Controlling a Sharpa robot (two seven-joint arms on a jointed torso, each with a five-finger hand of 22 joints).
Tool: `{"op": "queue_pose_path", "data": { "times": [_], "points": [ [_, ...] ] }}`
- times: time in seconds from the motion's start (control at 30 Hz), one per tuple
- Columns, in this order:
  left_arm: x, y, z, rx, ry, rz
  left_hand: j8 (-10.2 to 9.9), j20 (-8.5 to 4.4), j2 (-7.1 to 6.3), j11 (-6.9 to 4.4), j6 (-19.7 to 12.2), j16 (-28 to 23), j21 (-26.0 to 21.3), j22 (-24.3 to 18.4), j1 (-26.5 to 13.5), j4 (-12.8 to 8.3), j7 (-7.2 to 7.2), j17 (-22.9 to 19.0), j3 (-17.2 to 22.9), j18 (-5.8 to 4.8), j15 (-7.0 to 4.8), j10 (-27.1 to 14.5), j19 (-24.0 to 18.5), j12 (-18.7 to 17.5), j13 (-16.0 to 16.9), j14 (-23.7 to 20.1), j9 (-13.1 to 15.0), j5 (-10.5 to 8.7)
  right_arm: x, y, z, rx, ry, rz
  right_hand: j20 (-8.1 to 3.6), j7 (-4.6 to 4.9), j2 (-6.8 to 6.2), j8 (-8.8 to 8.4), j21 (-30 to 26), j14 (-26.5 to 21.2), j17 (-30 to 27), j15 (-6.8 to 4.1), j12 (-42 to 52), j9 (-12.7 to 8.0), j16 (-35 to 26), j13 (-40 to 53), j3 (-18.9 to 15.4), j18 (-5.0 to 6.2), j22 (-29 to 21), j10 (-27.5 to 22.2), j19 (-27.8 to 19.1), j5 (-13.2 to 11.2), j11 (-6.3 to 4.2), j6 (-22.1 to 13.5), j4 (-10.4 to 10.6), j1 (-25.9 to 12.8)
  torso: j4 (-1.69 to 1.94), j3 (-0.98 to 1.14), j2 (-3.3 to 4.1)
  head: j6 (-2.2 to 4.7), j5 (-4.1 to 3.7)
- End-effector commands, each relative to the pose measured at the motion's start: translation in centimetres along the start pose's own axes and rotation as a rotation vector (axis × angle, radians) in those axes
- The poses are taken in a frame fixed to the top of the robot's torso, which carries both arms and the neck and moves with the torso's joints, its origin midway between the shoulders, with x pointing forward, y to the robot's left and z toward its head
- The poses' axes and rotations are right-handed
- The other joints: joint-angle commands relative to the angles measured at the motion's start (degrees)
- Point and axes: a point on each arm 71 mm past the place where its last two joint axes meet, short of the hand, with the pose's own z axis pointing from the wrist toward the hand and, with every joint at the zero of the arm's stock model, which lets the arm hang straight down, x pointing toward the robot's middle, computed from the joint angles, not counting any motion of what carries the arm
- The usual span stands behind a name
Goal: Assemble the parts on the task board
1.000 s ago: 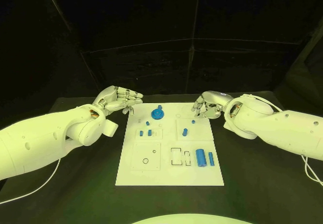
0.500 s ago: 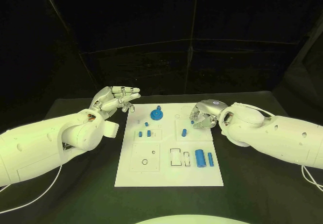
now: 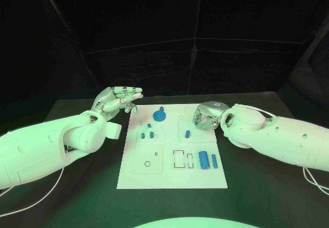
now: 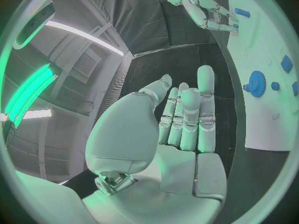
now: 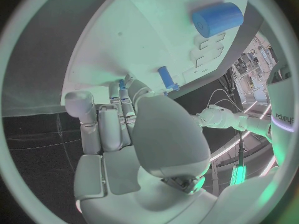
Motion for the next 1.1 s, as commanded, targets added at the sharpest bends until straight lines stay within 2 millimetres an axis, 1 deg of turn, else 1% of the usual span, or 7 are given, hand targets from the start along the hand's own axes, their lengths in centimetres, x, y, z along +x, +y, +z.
{"op": "queue_pose_path", "data": {
  "times": [0.03,0.23,0.37,0.6,0.8,1.0,1.1],
  "points": [
    [0.09,-0.19,0.06,0.018,-0.001,-0.012,0.22,-0.04,0.40,-0.17,0.45,-0.19,-0.36,-0.07,-0.20,-0.09,0.07,-0.19,-0.32,0.74,-0.11,-0.25,-0.43,0.34,0.05,-0.36,0.07,0.08,0.15,0.00,0.11,0.003,0.027,-0.013,0.01,-0.14,0.88,0.05,0.45,2.50,0.16,-0.28,-0.03,0.10,0.31,-0.63,1.53,0.61,0.46,1.02,0.62,-0.28,-0.20,0.91,-0.09,0.10,0.01,0.00,-0.01,-0.04,0.07],
    [0.13,-0.16,0.05,0.015,0.003,-0.014,0.41,-0.06,0.68,-0.20,0.65,-0.25,-0.51,-0.17,-0.02,-0.06,-0.03,-0.39,-0.39,0.75,-0.13,-0.47,-0.45,0.54,0.08,-0.51,0.12,0.07,0.42,-0.09,0.30,0.011,0.056,-0.018,-0.32,-0.46,1.32,-0.02,1.14,2.37,-1.10,-0.63,-0.27,0.11,-0.40,-1.84,4.94,0.44,1.48,2.48,1.12,-0.33,-0.53,2.27,-0.66,0.63,0.07,-0.03,0.02,-0.11,-0.05],
    [0.12,-0.14,0.05,0.012,0.004,-0.014,0.50,-0.06,0.78,-0.22,0.76,-0.26,-0.56,-0.21,0.04,-0.05,-0.07,-0.46,-0.42,0.75,-0.14,-0.53,-0.45,0.62,0.09,-0.56,0.15,0.08,0.60,-0.01,0.44,0.013,0.071,-0.020,-0.42,-0.54,0.75,-0.29,1.28,2.38,-1.24,-0.67,-0.63,0.07,-0.41,-2.79,7.17,0.42,1.62,3.30,1.13,-0.40,-0.70,2.97,-1.07,0.07,0.05,-0.01,0.00,-0.25,-0.05],
    [0.07,-0.10,0.07,0.008,0.004,-0.014,0.86,-0.10,1.06,-0.31,1.17,-0.33,-0.76,-0.34,0.35,-0.11,-0.26,-0.78,-0.55,0.76,-0.20,-0.78,-0.44,0.95,0.13,-0.76,0.25,0.08,0.87,0.18,0.59,0.017,0.081,-0.020,-0.45,-0.51,-0.53,-0.70,1.40,2.41,-1.24,-0.67,-0.99,-0.02,-0.33,-3.57,8.47,0.41,1.76,3.79,1.14,-0.38,-0.68,3.25,-1.23,-1.09,0.02,-0.03,-0.04,-0.38,-0.27],
    [0.03,-0.08,0.09,0.006,0.003,-0.014,0.96,-0.13,1.12,-0.35,1.24,-0.30,-0.82,-0.39,0.58,-0.23,-0.29,-0.81,-0.57,0.77,-0.24,-0.87,-0.43,1.09,0.14,-0.80,0.26,0.09,0.73,0.21,0.55,0.023,0.051,-0.021,-0.56,-0.73,-0.58,-0.64,2.02,2.47,-1.23,-0.84,-0.93,0.07,-0.23,-3.95,9.77,0.25,2.82,4.67,1.59,-0.31,-0.86,4.05,-1.45,-1.41,0.06,-0.01,-0.05,-0.41,-0.40],
    [-0.11,-0.10,0.05,0.006,-0.002,-0.011,0.97,-0.13,1.14,-0.35,1.25,-0.31,-0.84,-0.40,0.62,-0.25,-0.29,-0.85,-0.58,0.77,-0.24,-0.89,-0.43,1.12,0.15,-0.82,0.27,0.08,0.41,-0.01,0.16,0.036,0.012,0.000,-0.84,-0.99,-0.62,-0.58,4.21,2.32,-2.82,-1.10,-0.81,0.17,-1.07,-4.30,11.24,-0.40,6.64,5.82,3.22,-0.22,-1.20,5.07,-1.63,-2.21,0.09,0.07,0.03,-0.23,-0.40],
    [-0.22,-0.11,0.04,0.006,-0.006,-0.009,0.97,-0.13,1.14,-0.35,1.25,-0.31,-0.84,-0.40,0.62,-0.25,-0.29,-0.85,-0.58,0.77,-0.24,-0.89,-0.43,1.12,0.15,-0.82,0.27,0.08,0.26,0.03,-0.01,0.035,-0.005,0.007,-0.89,-1.06,-0.70,-0.57,4.67,2.30,-3.07,-1.16,-0.80,0.18,-1.19,-4.36,11.54,-0.54,7.42,6.05,3.54,-0.17,-1.27,5.28,-1.75,-2.33,0.00,-0.01,-0.07,-0.33,-0.30]
  ]
}}
